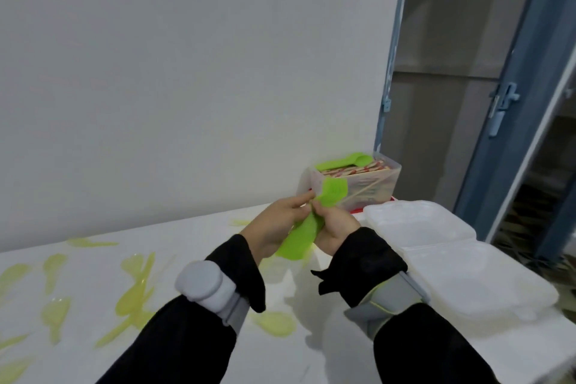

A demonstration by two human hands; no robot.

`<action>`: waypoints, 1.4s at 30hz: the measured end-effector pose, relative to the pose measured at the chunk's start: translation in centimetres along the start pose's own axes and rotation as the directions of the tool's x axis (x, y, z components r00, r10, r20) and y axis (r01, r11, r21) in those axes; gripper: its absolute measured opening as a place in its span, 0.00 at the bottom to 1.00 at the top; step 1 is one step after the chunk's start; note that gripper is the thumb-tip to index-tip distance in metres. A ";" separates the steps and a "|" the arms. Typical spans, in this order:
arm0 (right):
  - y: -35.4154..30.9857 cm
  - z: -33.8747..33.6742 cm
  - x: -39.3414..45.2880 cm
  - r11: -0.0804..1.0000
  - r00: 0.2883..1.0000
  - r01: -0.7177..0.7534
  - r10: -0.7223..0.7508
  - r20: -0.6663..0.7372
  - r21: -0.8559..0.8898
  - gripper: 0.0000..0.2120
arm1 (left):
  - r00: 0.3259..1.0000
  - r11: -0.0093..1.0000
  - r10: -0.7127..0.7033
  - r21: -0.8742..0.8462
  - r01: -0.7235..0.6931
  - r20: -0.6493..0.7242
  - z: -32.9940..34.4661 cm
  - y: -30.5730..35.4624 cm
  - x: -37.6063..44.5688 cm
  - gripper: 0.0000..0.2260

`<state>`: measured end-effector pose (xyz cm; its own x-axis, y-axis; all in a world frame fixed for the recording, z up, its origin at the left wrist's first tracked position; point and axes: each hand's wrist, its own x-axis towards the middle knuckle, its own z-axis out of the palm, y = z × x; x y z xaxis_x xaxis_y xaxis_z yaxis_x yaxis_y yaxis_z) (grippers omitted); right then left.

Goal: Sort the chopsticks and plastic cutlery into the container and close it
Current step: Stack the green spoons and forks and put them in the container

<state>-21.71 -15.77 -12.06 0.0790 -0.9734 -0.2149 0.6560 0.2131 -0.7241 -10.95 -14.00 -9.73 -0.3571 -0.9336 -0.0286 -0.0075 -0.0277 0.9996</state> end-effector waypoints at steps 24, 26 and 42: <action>-20.9 -12.6 15.6 0.227 0.861 0.208 -0.505 0.067 -0.951 0.24 | 0.985 0.115 0.132 0.989 0.097 -0.112 8.0 3.7 22.7 0.18; -19.7 -13.1 16.1 0.039 0.848 0.212 -0.504 0.164 -0.976 0.18 | 0.983 0.010 0.132 0.991 0.131 -0.131 8.0 2.3 23.5 0.18; -16.7 -14.0 17.9 -0.339 0.824 0.158 -0.472 0.313 -0.927 0.13 | 0.933 0.200 0.193 0.943 0.265 -0.303 8.3 1.6 23.9 0.23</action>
<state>-41.75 -35.57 -12.93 -0.0096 -0.9289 0.3702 -0.9062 -0.1484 -0.3960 -27.22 -33.42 -8.82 -0.0512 -0.9849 0.1657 -0.9772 0.0836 0.1950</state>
